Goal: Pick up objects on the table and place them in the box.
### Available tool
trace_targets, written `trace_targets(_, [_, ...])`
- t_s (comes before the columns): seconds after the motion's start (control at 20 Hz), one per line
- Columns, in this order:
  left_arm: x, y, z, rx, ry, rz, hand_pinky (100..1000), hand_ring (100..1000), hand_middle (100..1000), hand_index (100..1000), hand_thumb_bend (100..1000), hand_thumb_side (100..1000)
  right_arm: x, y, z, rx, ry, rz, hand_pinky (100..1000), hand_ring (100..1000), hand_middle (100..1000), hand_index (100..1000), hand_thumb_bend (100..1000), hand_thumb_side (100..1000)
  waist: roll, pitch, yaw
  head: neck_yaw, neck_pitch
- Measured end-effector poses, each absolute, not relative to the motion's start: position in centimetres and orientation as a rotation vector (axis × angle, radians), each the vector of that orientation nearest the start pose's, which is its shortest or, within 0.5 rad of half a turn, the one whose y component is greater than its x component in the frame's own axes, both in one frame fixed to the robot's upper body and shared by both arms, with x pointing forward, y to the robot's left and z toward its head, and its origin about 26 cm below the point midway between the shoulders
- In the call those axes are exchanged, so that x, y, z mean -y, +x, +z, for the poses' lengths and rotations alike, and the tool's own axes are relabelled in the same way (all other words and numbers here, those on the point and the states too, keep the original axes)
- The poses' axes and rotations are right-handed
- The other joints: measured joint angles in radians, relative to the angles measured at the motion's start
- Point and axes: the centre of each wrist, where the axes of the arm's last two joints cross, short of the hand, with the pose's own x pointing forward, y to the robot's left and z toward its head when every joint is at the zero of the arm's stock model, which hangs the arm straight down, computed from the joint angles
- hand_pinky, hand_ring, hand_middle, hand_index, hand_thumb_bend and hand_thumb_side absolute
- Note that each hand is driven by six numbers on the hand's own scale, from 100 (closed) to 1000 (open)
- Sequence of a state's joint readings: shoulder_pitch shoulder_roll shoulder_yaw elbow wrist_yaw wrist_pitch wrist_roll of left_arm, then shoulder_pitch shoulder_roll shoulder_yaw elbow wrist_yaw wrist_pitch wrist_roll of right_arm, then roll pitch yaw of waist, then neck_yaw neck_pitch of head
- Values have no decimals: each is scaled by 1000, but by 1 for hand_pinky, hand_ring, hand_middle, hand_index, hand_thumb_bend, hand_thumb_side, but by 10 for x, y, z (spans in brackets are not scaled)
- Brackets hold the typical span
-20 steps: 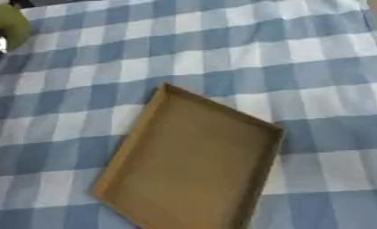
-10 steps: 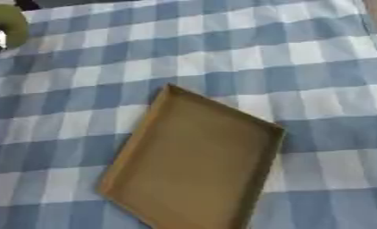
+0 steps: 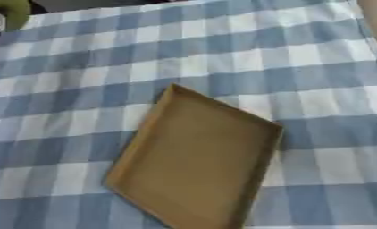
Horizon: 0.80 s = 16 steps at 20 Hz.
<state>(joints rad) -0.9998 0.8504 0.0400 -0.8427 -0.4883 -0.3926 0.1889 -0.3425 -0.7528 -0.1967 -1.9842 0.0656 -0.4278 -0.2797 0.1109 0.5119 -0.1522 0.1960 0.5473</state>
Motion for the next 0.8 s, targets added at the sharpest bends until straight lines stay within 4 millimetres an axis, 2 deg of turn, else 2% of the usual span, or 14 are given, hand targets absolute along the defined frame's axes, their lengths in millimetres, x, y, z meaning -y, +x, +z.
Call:
trace_targets(0.1, [-455, 427, 316, 2076, 1311, -723, 406, 282, 453, 440, 213, 100, 352, 284, 292, -3165, 842, -583, 752, 750, 624, 722, 100, 470, -1, -18, 4, -3, 8])
trace_targets(0.35, [-431, 427, 318, 2144, 1291, -935, 386, 279, 444, 411, 380, 100, 353, 283, 294, -3155, 841, -588, 752, 748, 625, 723, 100, 470, -9, -32, 14, -13, 24])
trace_targets(0.55, [-407, 425, 316, 2206, 1269, -1091, 382, 280, 438, 407, 434, 100, 353, 283, 295, -3150, 844, -589, 752, 746, 626, 725, 100, 470, -15, -43, 27, -20, 33])
trace_targets(0.65, [-395, 423, 314, 2246, 1246, -1159, 383, 279, 434, 407, 421, 100, 353, 283, 295, -3151, 844, -585, 752, 746, 626, 725, 100, 480, -18, -53, 36, -24, 38])
trace_targets(0.8, [-377, 419, 310, 2318, 1194, -1239, 385, 274, 406, 411, 448, 100, 353, 283, 296, -3152, 845, -585, 752, 745, 627, 726, 100, 470, -22, -72, 50, -33, 49])
